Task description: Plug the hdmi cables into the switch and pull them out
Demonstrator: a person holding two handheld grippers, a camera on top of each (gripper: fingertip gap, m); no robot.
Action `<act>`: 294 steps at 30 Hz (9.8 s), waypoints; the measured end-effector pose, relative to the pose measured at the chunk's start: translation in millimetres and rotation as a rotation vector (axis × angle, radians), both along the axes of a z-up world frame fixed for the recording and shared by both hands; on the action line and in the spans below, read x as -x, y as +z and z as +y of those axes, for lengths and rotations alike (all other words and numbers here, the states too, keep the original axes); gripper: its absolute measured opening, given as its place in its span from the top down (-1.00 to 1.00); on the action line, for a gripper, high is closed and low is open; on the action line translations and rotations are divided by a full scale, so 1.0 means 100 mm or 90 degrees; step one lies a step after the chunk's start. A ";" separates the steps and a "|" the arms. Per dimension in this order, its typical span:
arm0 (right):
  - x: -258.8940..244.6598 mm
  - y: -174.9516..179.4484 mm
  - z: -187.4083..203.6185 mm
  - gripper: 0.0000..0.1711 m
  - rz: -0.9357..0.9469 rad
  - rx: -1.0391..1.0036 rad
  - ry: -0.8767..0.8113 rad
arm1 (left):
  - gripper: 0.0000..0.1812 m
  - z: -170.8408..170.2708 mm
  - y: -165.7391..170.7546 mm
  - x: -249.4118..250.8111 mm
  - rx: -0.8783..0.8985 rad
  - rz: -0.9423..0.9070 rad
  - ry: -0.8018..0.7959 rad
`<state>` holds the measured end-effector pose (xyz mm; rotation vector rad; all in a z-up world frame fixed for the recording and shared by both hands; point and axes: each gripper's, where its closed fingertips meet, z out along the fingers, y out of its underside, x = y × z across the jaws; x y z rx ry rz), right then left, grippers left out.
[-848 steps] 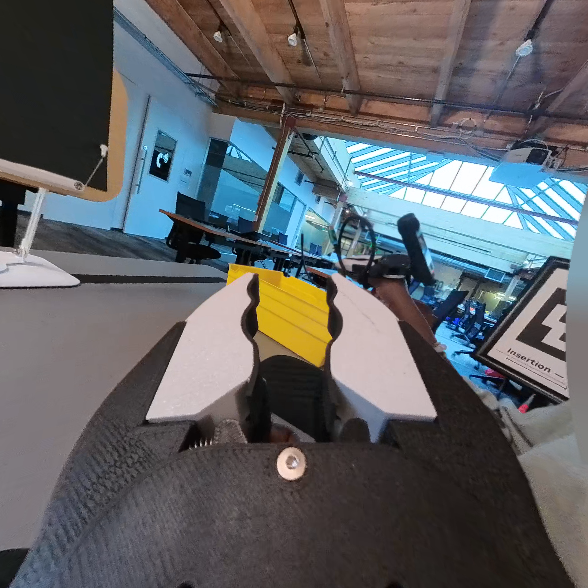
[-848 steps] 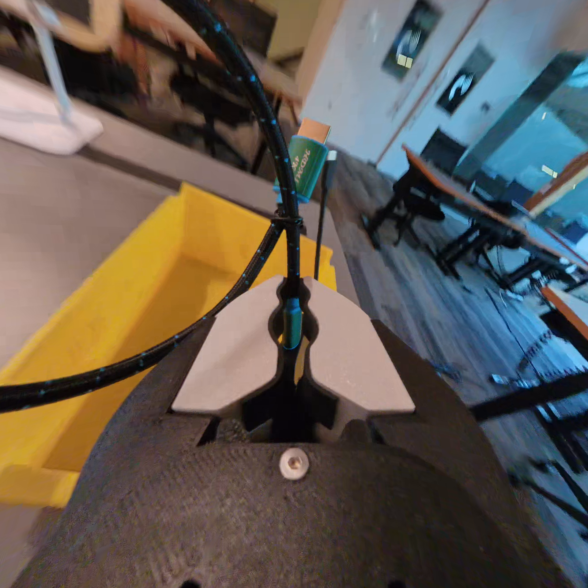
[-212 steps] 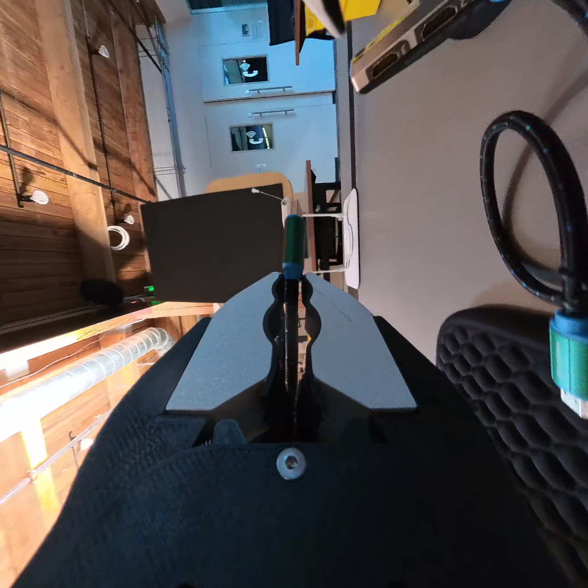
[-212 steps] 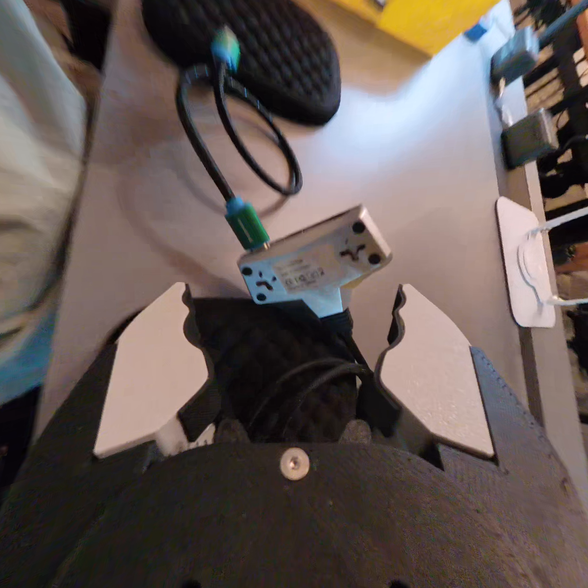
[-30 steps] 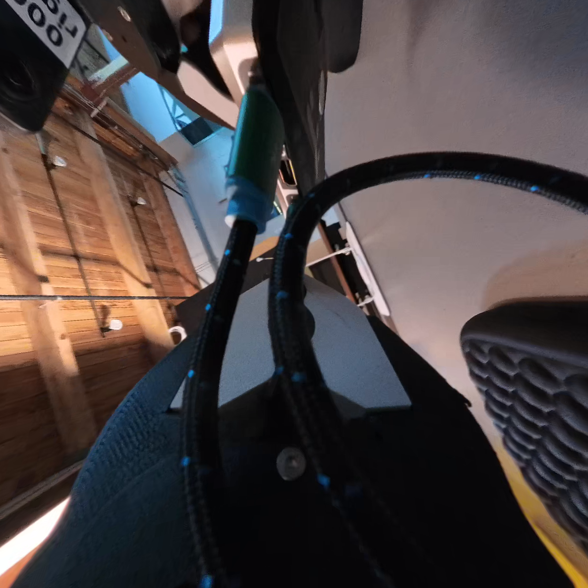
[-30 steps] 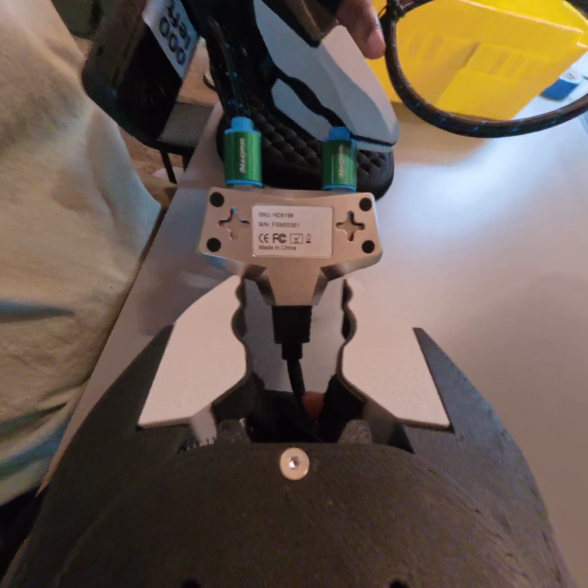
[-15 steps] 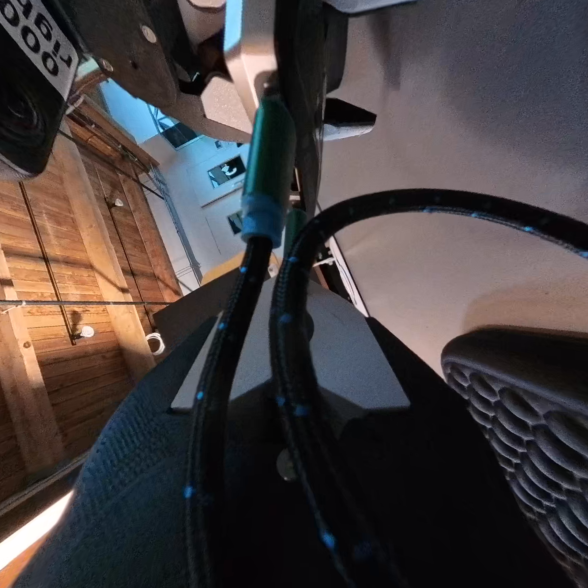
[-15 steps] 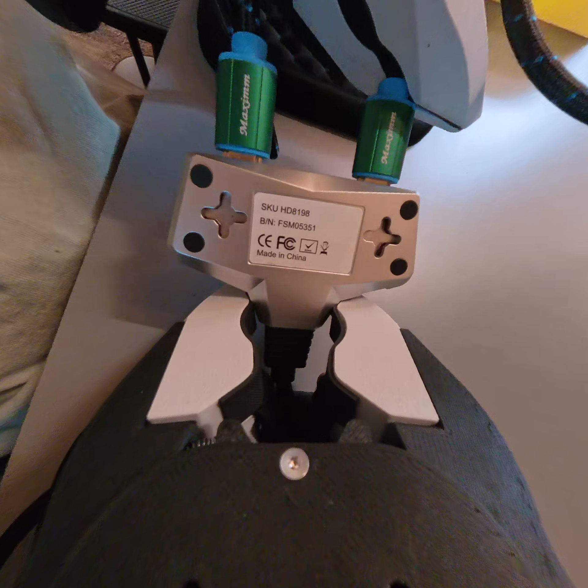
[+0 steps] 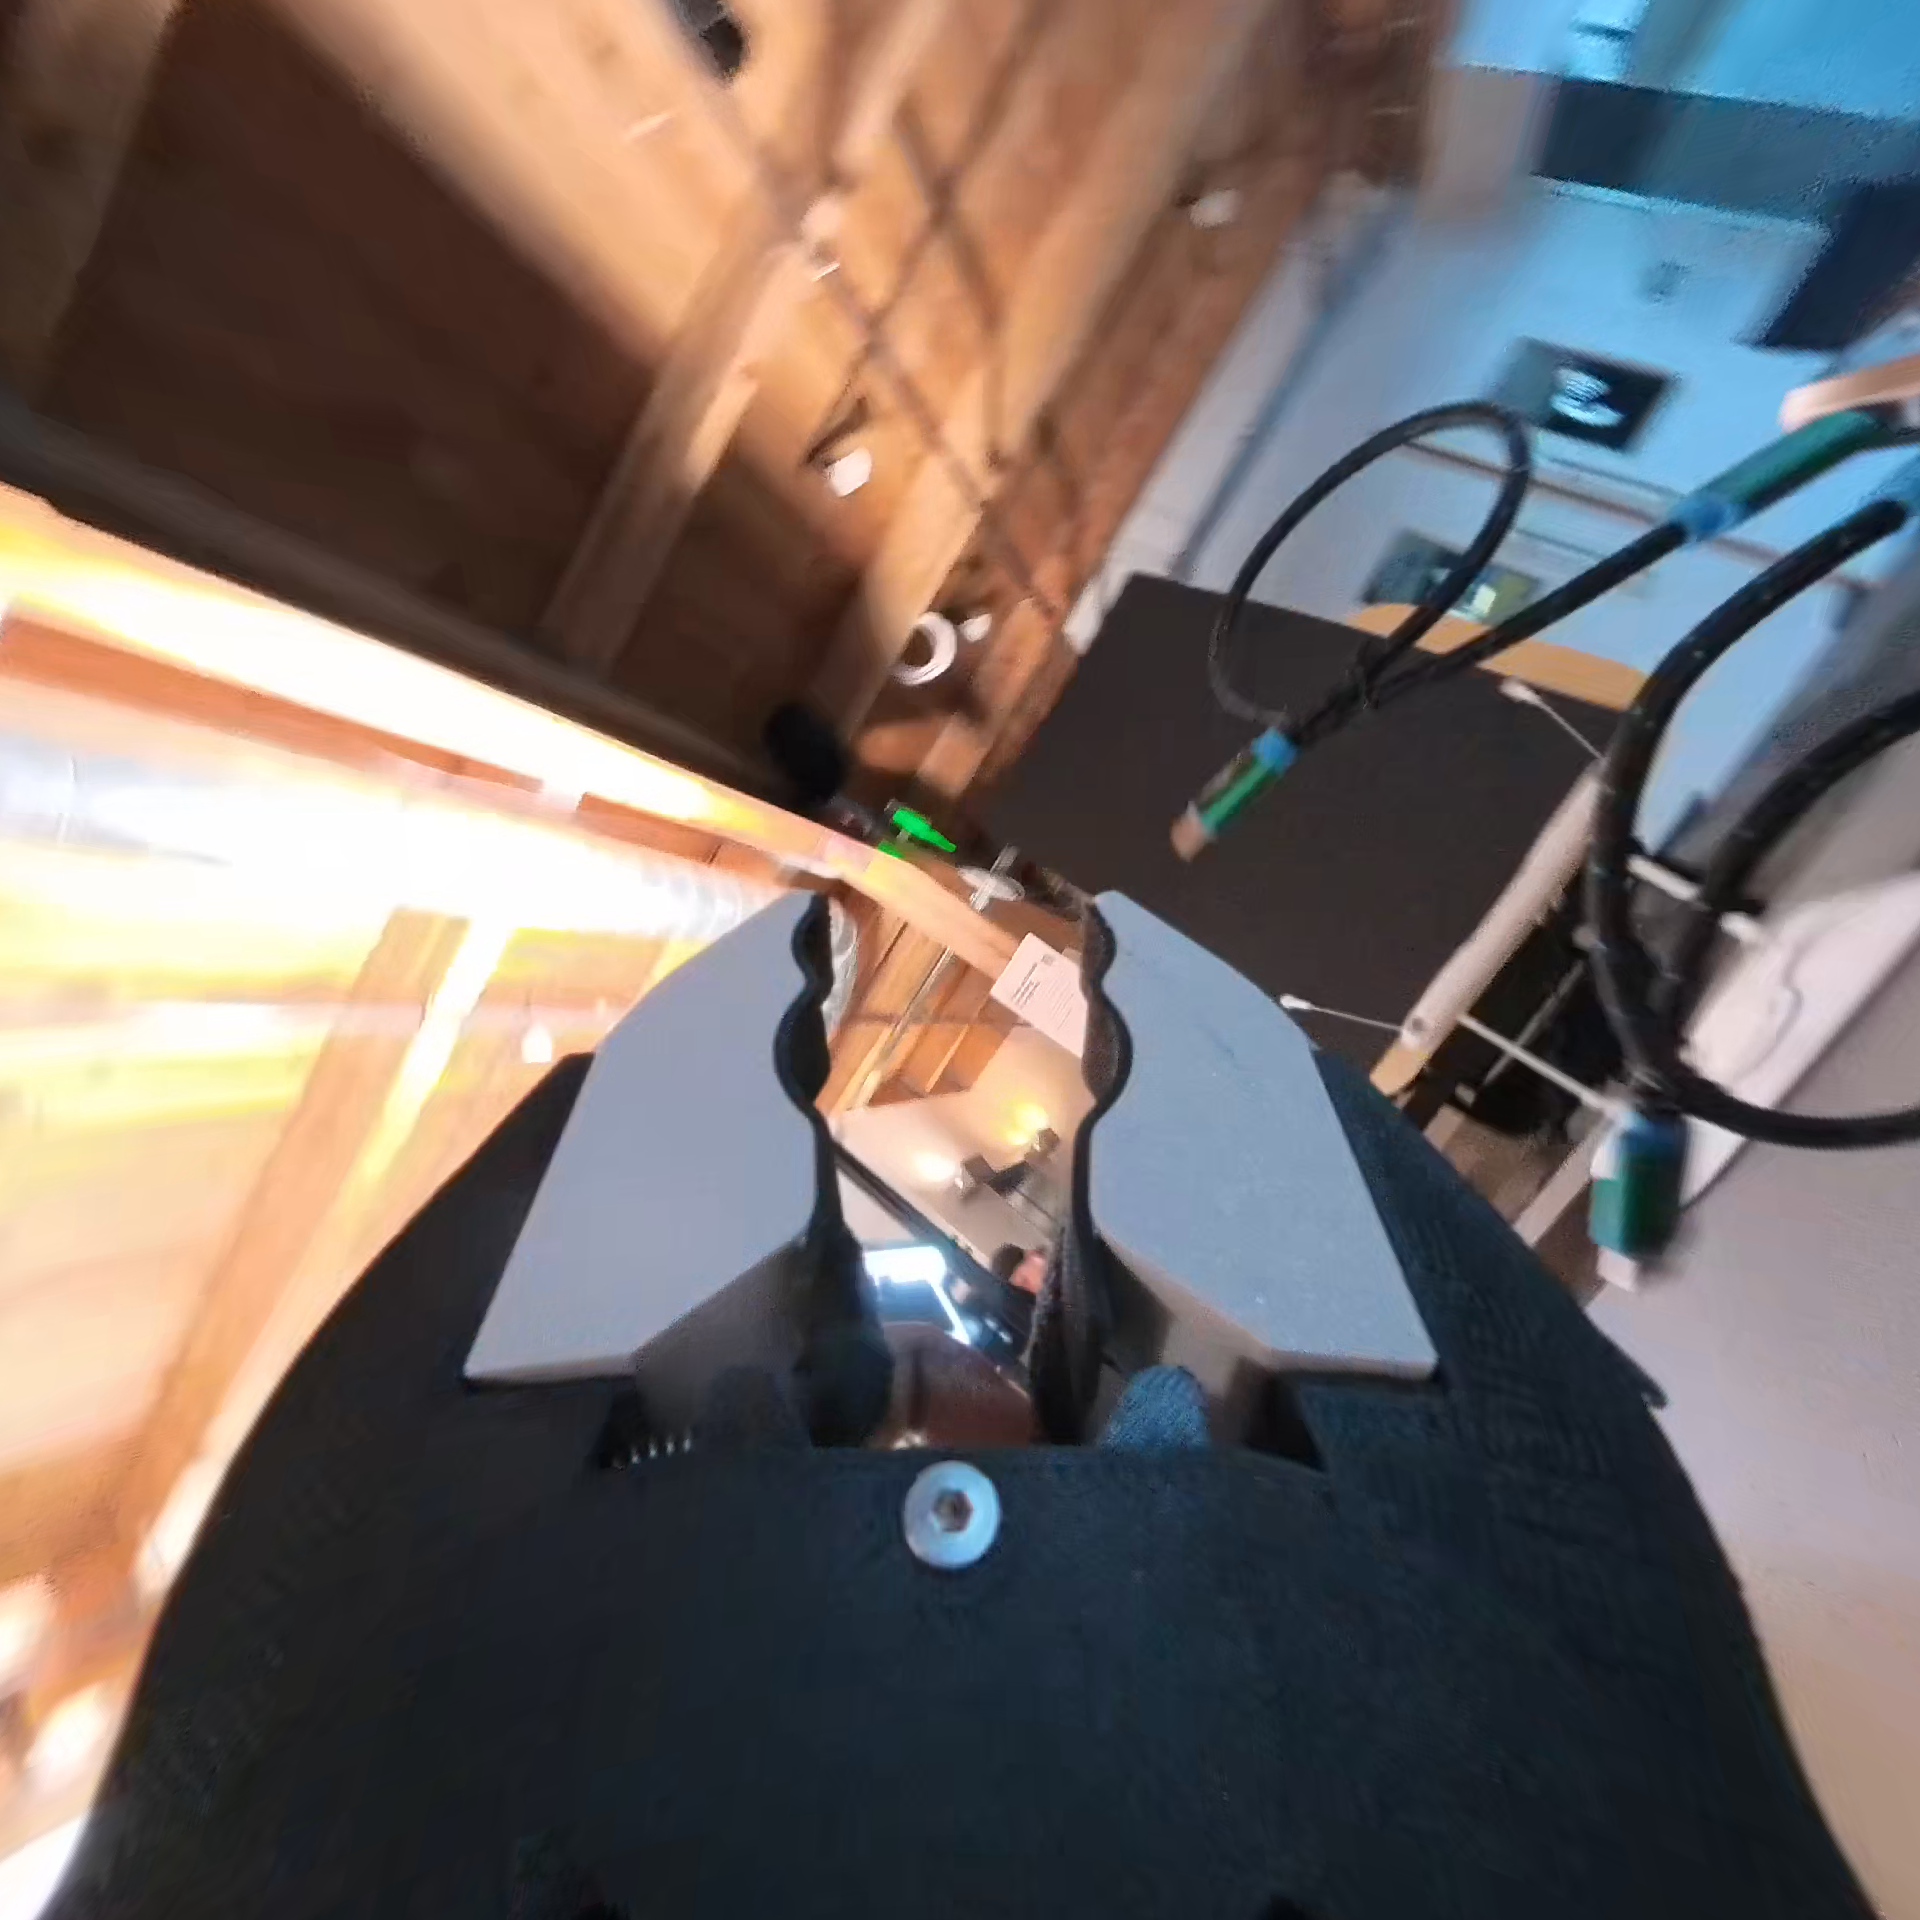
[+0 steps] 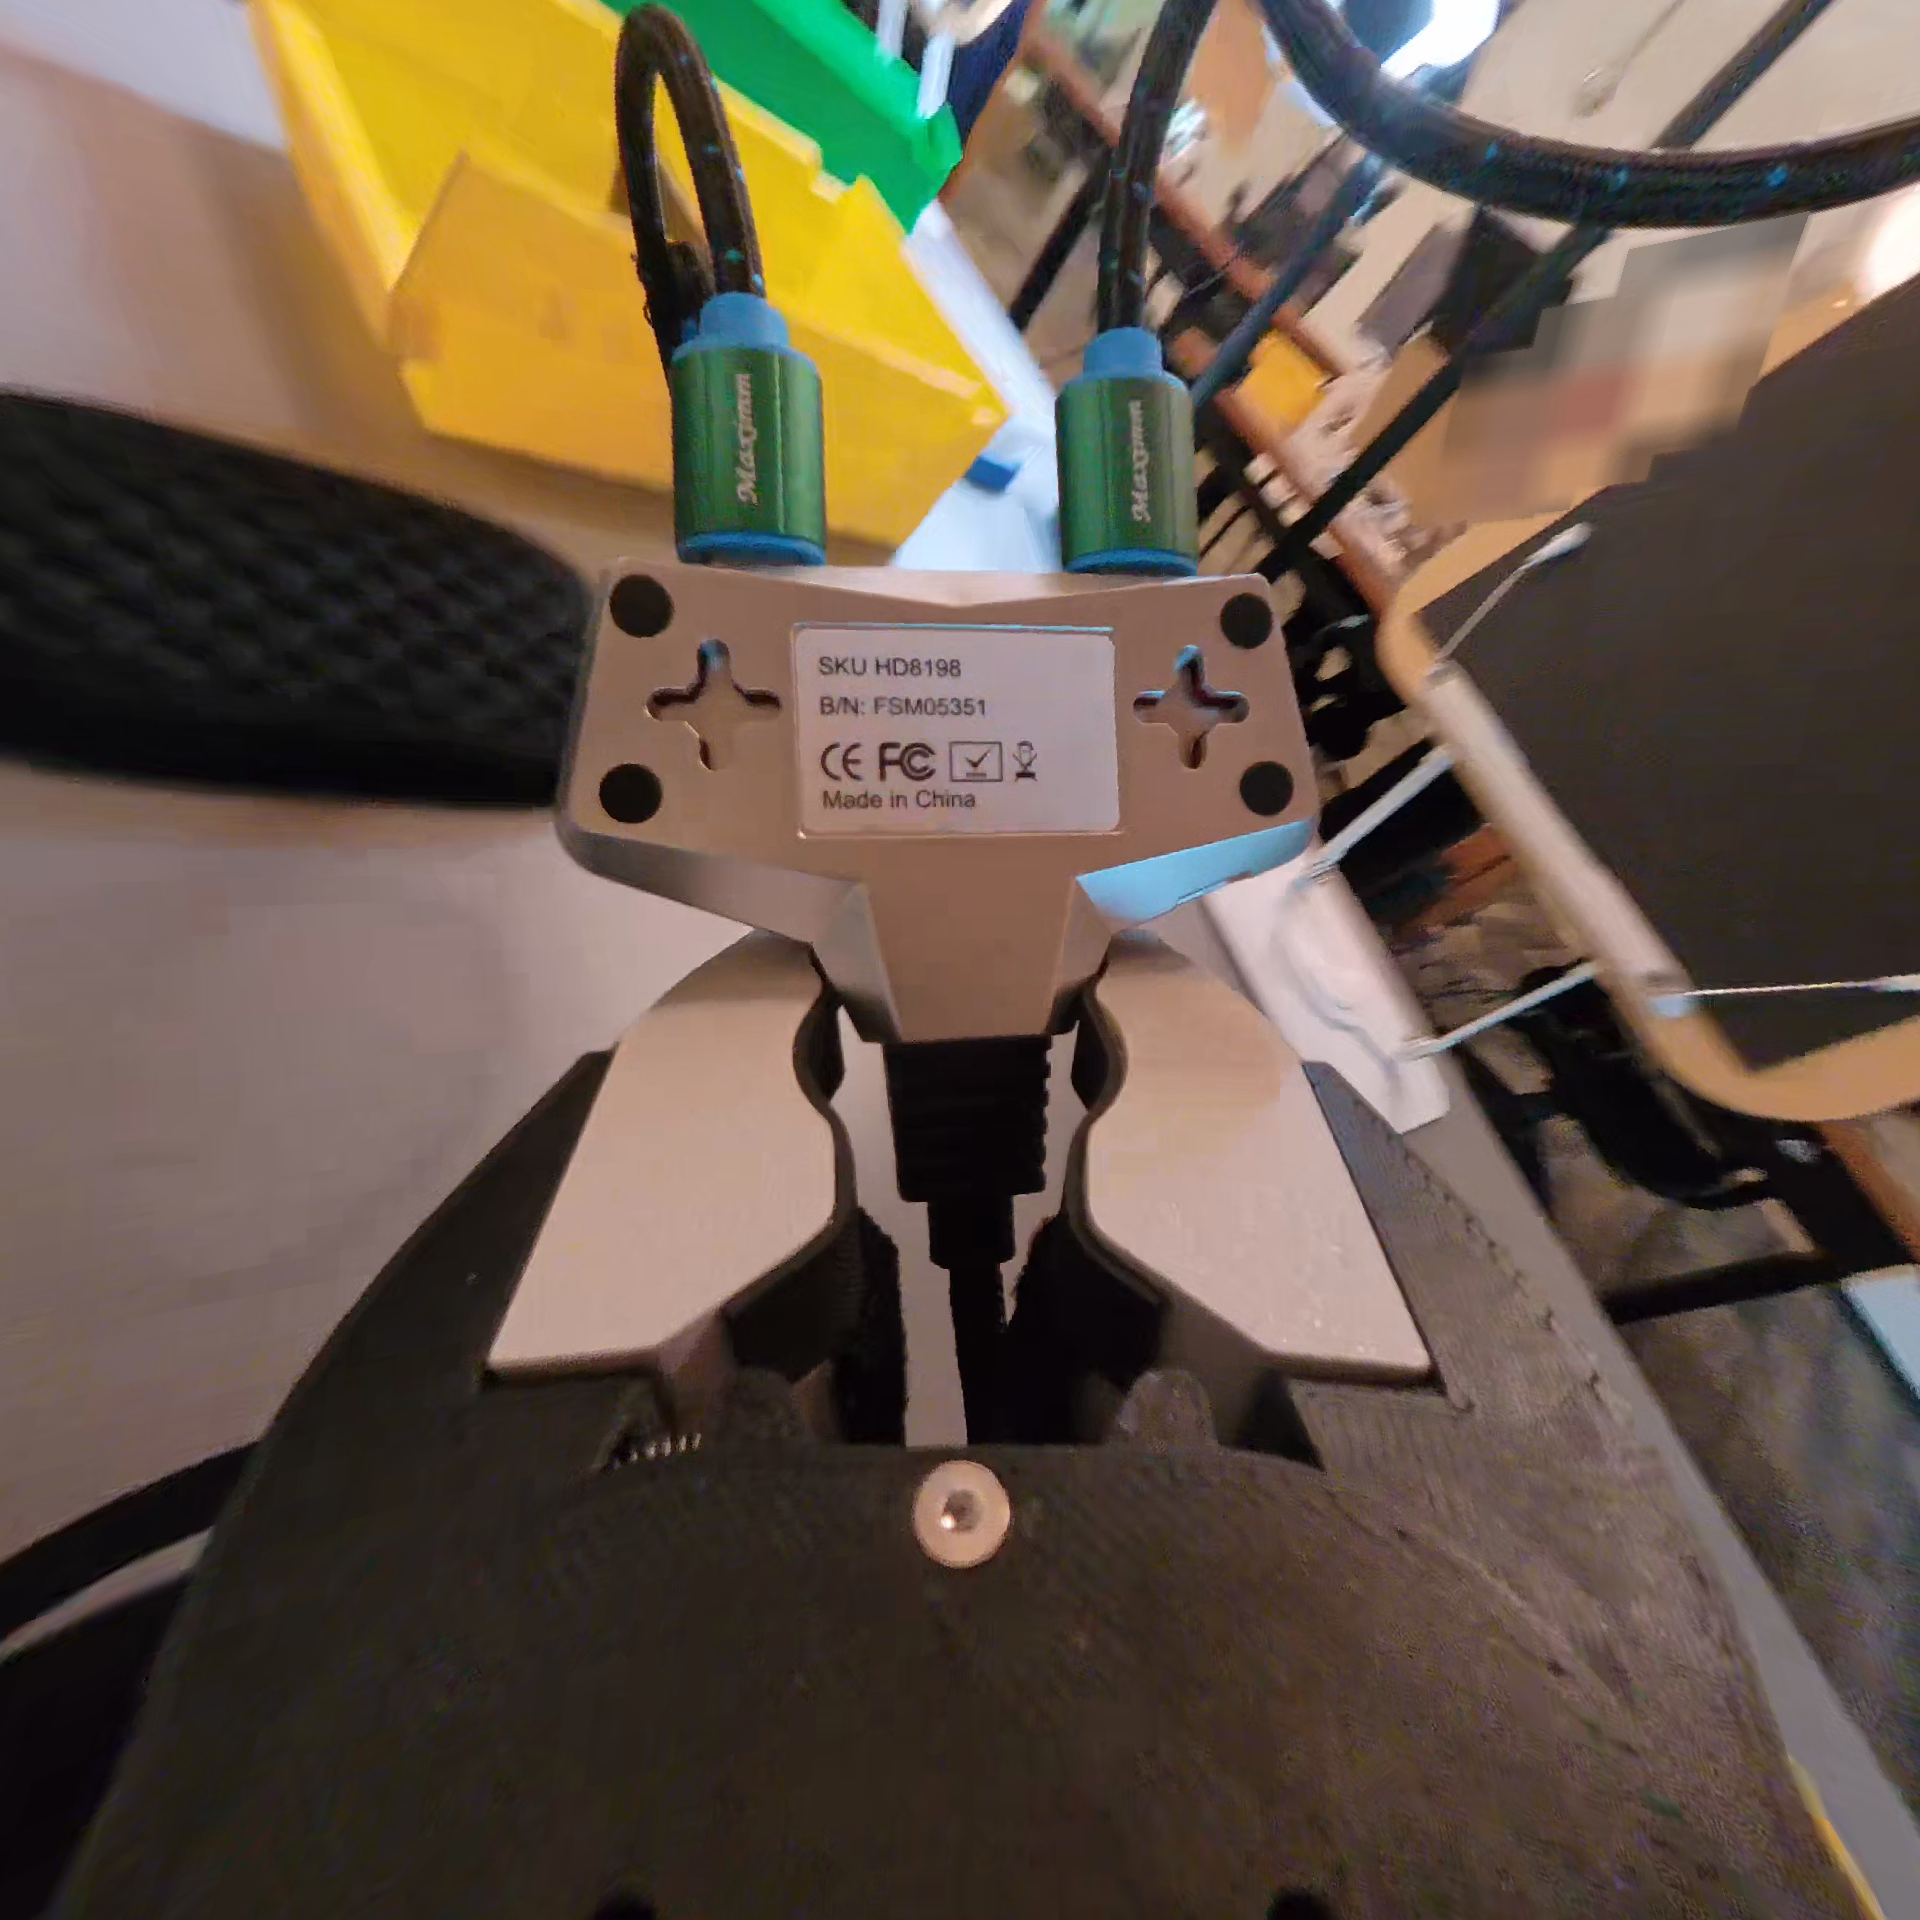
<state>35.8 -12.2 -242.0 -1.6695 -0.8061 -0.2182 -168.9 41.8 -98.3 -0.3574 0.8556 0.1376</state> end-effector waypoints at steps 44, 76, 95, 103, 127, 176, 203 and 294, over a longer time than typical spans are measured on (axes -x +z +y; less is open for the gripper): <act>-3.15 -0.58 -1.31 0.51 0.262 0.075 -0.701 | 0.76 0.31 -0.78 -0.35 0.380 -0.184 -0.286; -1.69 -0.61 -1.79 0.21 0.153 0.210 -0.644 | 0.75 0.43 -1.12 -0.58 0.473 -0.119 -0.292; -1.47 -1.00 -0.51 0.83 0.070 0.267 -0.543 | 0.75 0.40 -1.19 -0.66 0.476 -0.078 -0.283; -0.84 -1.01 0.11 0.78 0.039 0.295 -0.451 | 0.75 0.37 -1.21 -0.69 0.455 -0.060 -0.265; 1.55 -0.64 1.25 0.22 0.161 0.124 0.103 | 0.76 0.52 -0.86 -0.10 0.406 -0.293 -0.255; 1.54 -0.91 1.14 0.37 0.043 0.117 0.081 | 0.82 1.63 -2.05 1.77 0.975 -0.255 0.021; 2.03 -0.63 1.59 0.59 0.183 0.090 -0.018 | 0.36 1.57 -2.24 1.62 0.975 -0.124 0.270; -2.18 -1.15 -1.63 0.53 -0.303 0.193 -0.594 | 0.52 1.91 -2.54 0.31 0.568 0.497 0.307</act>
